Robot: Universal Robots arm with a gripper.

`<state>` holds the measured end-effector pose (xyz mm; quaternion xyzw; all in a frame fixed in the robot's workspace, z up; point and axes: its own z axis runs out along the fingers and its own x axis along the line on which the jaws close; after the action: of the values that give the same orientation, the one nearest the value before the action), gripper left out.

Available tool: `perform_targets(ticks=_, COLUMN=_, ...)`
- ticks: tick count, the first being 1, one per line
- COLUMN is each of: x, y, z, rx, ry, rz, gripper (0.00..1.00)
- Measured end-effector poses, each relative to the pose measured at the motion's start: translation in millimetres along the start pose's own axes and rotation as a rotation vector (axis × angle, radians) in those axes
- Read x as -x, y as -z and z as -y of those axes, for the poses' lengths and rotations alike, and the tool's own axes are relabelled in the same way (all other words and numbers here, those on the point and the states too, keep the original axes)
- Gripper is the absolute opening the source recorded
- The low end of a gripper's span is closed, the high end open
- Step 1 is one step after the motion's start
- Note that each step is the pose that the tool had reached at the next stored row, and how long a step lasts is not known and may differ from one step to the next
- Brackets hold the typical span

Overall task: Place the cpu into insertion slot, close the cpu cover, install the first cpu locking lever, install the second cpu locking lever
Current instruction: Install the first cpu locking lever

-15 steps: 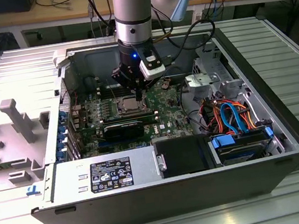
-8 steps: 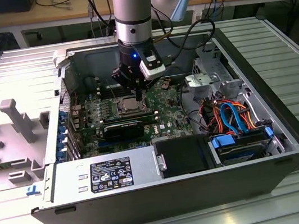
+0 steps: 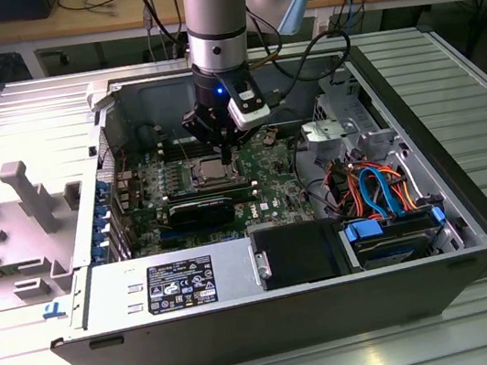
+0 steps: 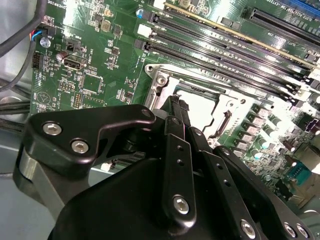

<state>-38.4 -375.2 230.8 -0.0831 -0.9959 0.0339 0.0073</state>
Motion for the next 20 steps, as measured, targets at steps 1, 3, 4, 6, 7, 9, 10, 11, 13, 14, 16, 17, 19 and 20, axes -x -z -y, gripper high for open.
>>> perform_targets(ticks=1, x=0.0, y=0.0, z=0.0, rx=-0.0001, ry=0.001, rz=0.0, gripper=0.11)
perform_targets(ticks=3, x=0.0, y=0.0, z=0.0, rx=0.0, ry=0.003, rz=0.0002, gripper=0.11)
perform_targets(ticks=4, x=0.0, y=0.0, z=0.0, rx=0.0, ry=0.004, rz=0.0002, gripper=0.11)
perform_targets(ticks=6, x=0.0, y=0.0, z=0.0, rx=-0.0001, ry=0.007, rz=0.0005, gripper=0.11)
perform_targets(ticks=7, x=0.0, y=0.0, z=0.0, rx=-0.0001, ry=0.008, rz=0.0005, gripper=0.11)
perform_targets(ticks=9, x=0.0, y=0.0, z=0.0, rx=-0.0001, ry=0.01, rz=0.0007, gripper=0.11)
perform_targets(ticks=10, x=0.0, y=0.0, z=0.0, rx=-0.0001, ry=0.011, rz=0.0008, gripper=0.11)
perform_targets(ticks=11, x=0.0, y=0.0, z=0.0, rx=-0.0001, ry=0.012, rz=0.0008, gripper=0.11)
perform_targets(ticks=13, x=0.0, y=0.0, z=0.0, rx=-0.0001, ry=0.015, rz=0.001, gripper=0.11)
perform_targets(ticks=14, x=0.0, y=0.0, z=0.0, rx=-0.0002, ry=0.016, rz=0.0011, gripper=0.11)
perform_targets(ticks=16, x=0.0, y=0.0, z=0.0, rx=-0.0002, ry=0.018, rz=0.0012, gripper=0.11)
perform_targets(ticks=17, x=0.0, y=0.0, z=0.0, rx=-0.0002, ry=0.018, rz=0.0012, gripper=0.11)
perform_targets(ticks=19, x=0.0, y=0.0, z=0.0, rx=-0.0002, ry=0.02, rz=0.0014, gripper=0.11)
perform_targets(ticks=20, x=0.0, y=0.0, z=0.0, rx=-0.0002, ry=0.021, rz=0.0014, gripper=0.11)
